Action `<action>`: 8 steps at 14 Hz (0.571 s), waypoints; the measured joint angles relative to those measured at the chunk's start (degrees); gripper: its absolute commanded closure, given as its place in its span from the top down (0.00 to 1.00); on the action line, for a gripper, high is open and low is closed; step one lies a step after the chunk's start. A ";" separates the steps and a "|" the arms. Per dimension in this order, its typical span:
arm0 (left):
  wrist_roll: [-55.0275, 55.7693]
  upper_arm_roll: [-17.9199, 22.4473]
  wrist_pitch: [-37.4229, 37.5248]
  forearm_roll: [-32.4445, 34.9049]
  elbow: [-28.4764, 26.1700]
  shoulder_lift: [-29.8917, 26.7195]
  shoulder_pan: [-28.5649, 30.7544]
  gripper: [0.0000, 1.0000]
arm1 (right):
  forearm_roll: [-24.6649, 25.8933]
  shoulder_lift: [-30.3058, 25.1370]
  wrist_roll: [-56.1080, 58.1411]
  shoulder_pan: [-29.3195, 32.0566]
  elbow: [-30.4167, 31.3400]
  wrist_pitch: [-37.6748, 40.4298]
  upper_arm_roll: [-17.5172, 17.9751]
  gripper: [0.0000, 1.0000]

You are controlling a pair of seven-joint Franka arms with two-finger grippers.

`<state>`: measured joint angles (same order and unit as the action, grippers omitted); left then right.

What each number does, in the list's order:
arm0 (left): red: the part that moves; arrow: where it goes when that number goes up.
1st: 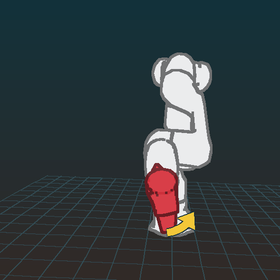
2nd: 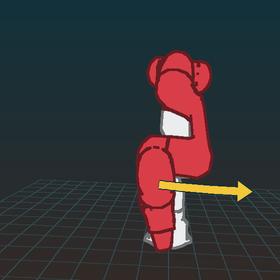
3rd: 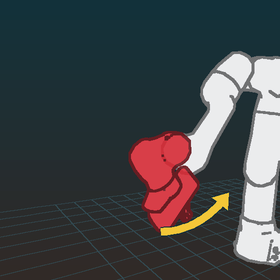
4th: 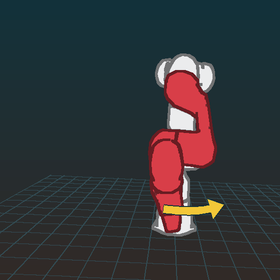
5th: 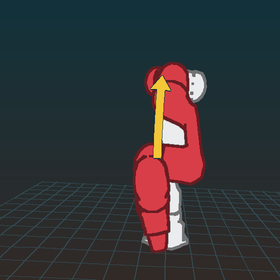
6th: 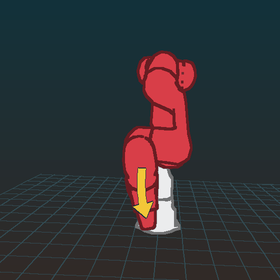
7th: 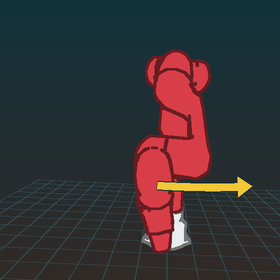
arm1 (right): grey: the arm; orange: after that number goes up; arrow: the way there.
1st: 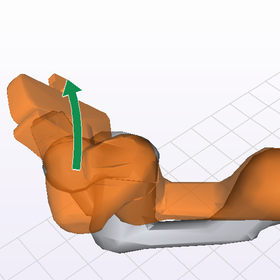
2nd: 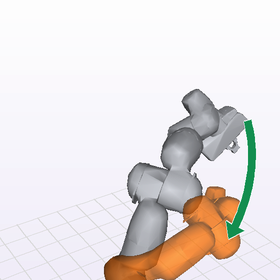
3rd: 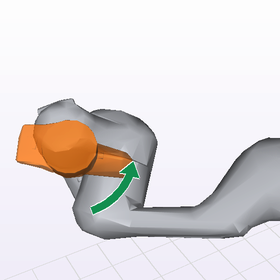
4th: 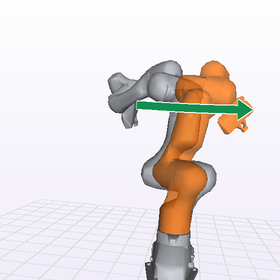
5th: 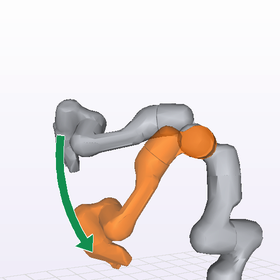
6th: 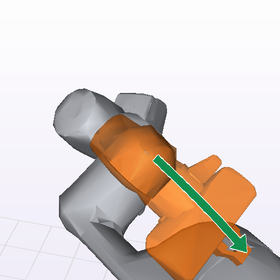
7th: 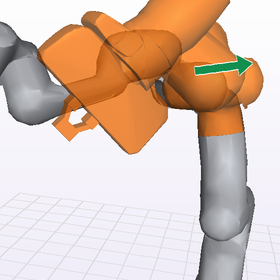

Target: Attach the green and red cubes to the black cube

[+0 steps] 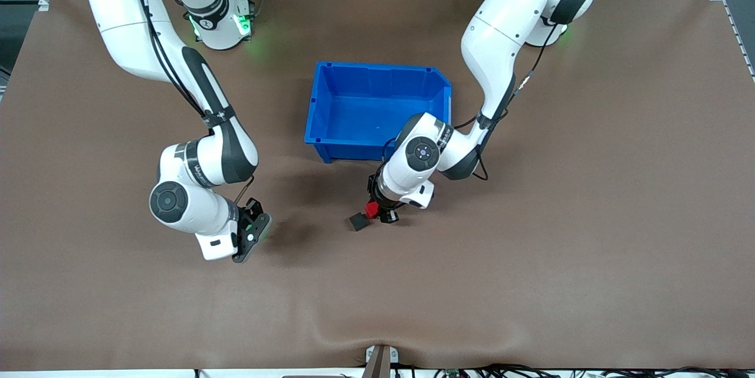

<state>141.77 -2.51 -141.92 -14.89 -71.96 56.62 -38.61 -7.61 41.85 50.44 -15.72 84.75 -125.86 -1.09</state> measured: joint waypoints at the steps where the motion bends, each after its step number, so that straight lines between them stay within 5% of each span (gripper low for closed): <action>1: 0.00 0.01 0.00 0.00 0.72 0.44 -0.05 0.00 | 0.00 0.45 1.54 -0.02 -0.27 -0.46 0.04 0.00; 8: 0.00 0.44 0.02 0.00 3.57 2.21 -0.16 0.00 | 0.00 2.36 9.36 -0.54 -3.44 -4.66 0.22 0.00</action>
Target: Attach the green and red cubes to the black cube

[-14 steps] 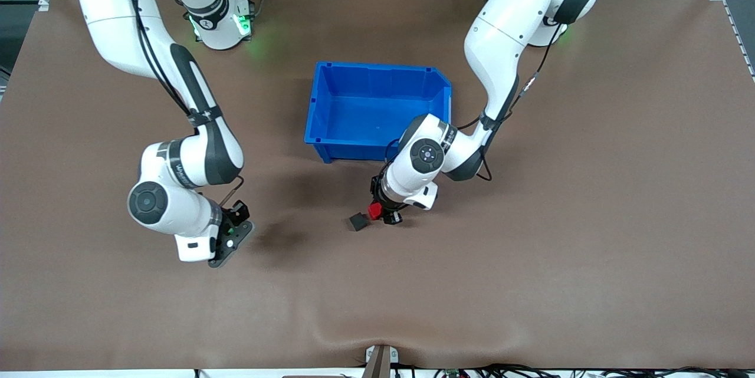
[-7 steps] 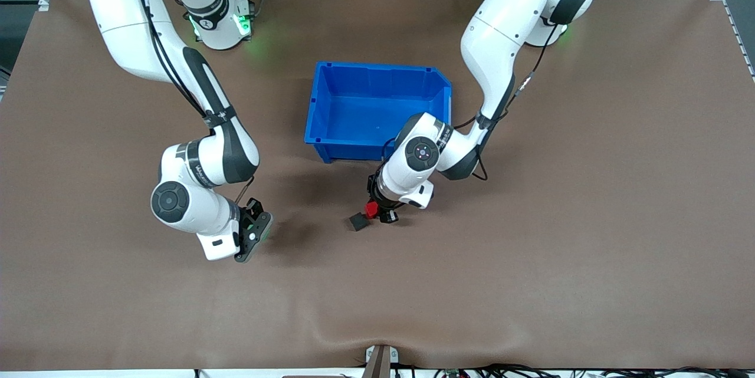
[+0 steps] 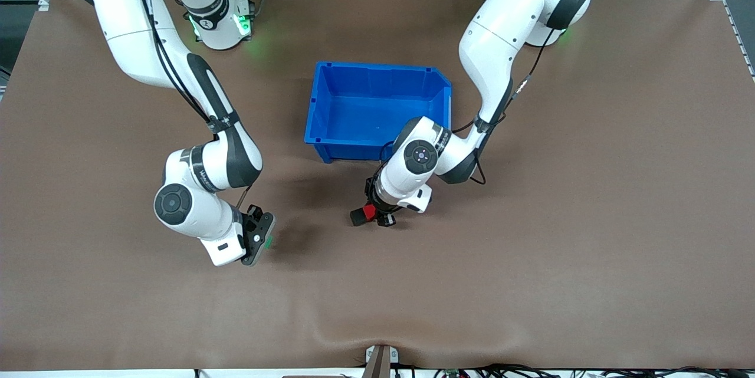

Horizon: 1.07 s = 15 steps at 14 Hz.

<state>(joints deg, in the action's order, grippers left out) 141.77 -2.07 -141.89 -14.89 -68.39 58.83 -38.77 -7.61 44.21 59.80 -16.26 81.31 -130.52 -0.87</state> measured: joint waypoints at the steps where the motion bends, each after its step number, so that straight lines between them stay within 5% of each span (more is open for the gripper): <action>1: 0.00 0.06 0.03 0.00 0.01 0.01 -0.04 0.00 | 0.00 0.35 1.57 -0.53 -0.80 -0.71 0.03 0.00; 9: -14.80 2.52 12.92 0.16 2.38 -1.19 -0.11 0.00 | 0.38 5.99 10.51 -6.55 -7.01 -3.67 0.12 0.00; 15: -22.92 2.76 10.32 0.17 2.31 -1.43 -0.10 0.00 | 2.17 6.09 10.68 -7.71 -6.99 1.09 -0.32 0.00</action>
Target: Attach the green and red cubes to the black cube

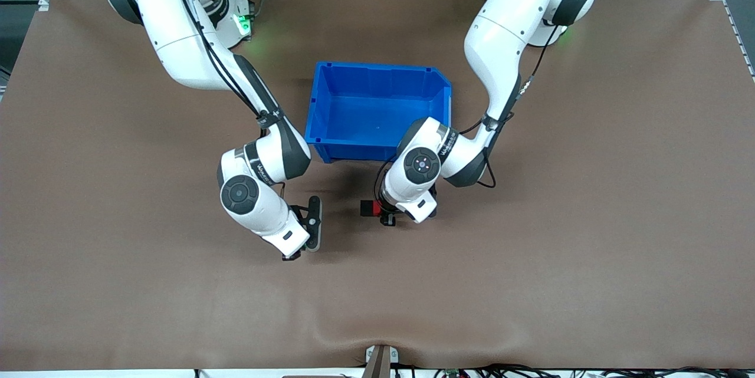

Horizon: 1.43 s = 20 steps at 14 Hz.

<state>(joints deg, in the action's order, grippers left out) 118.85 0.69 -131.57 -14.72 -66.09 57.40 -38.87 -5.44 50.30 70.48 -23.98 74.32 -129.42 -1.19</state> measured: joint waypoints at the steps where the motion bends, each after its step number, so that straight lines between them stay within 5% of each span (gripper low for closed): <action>1: -0.26 0.01 -1.40 0.00 -0.10 0.10 0.00 0.02 | -0.01 0.00 -0.02 -0.03 0.00 1.06 0.03 0.00; 2: -0.46 0.02 -2.20 0.00 -0.15 0.26 0.00 0.16 | -0.02 -0.01 -0.13 -0.14 0.00 1.56 0.12 0.00; 4: -0.54 0.01 -2.76 0.00 -0.17 0.61 -0.01 0.89 | -0.05 -0.01 -1.87 -0.67 0.00 2.18 0.23 0.00; 5: -0.60 -0.03 -2.82 0.00 -0.18 0.70 -0.04 1.00 | -0.05 -0.01 -3.36 -1.00 0.00 2.72 0.28 0.00; 11: -7.59 0.18 -0.07 0.57 0.25 -1.54 -0.07 1.00 | -0.05 0.00 -11.37 -4.12 0.42 4.35 0.32 0.00; 20: -30.33 0.87 21.11 7.10 0.72 -18.00 9.72 1.00 | 0.20 0.97 -11.44 -6.52 0.67 0.08 0.34 0.00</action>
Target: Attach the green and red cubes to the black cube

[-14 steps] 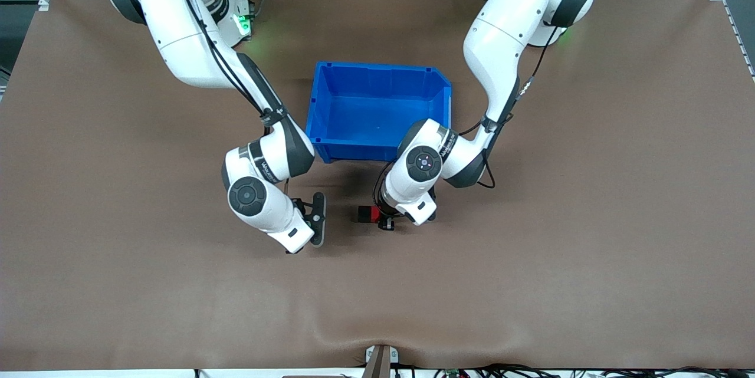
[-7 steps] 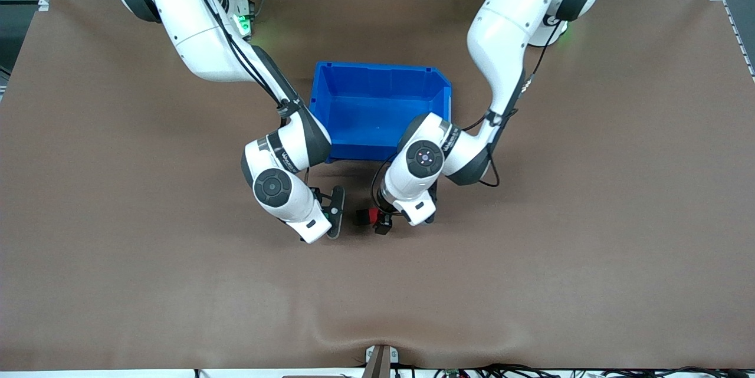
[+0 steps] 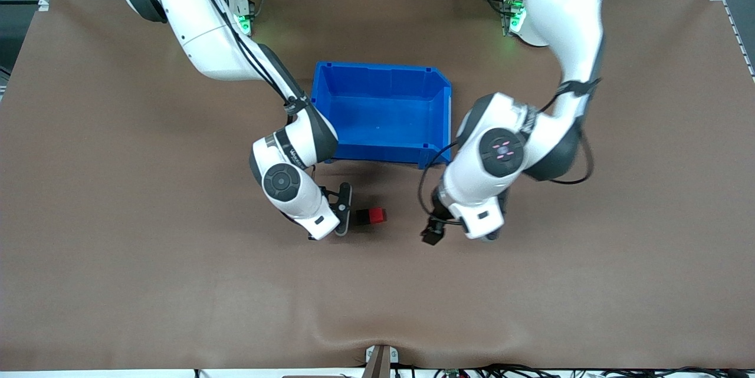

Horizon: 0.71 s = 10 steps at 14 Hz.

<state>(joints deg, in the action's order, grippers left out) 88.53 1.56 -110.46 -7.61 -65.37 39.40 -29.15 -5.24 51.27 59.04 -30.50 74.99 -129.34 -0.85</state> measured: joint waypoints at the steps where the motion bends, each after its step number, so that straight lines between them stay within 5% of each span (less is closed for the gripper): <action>1: -3.45 0.03 2.13 0.40 -0.09 -1.86 0.61 1.00 | 0.01 0.44 -0.01 -0.61 0.00 -1.52 0.00 0.00; 10: -38.51 0.17 21.86 7.61 -0.69 -16.90 9.21 1.00 | 0.03 1.71 -0.12 -2.03 -0.17 -3.45 -0.03 0.01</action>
<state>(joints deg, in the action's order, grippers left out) 50.02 1.73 -88.60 0.00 -66.05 22.50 -19.94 -5.21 52.98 58.92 -32.52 74.82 -132.79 -0.88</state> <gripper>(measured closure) 0.000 0.599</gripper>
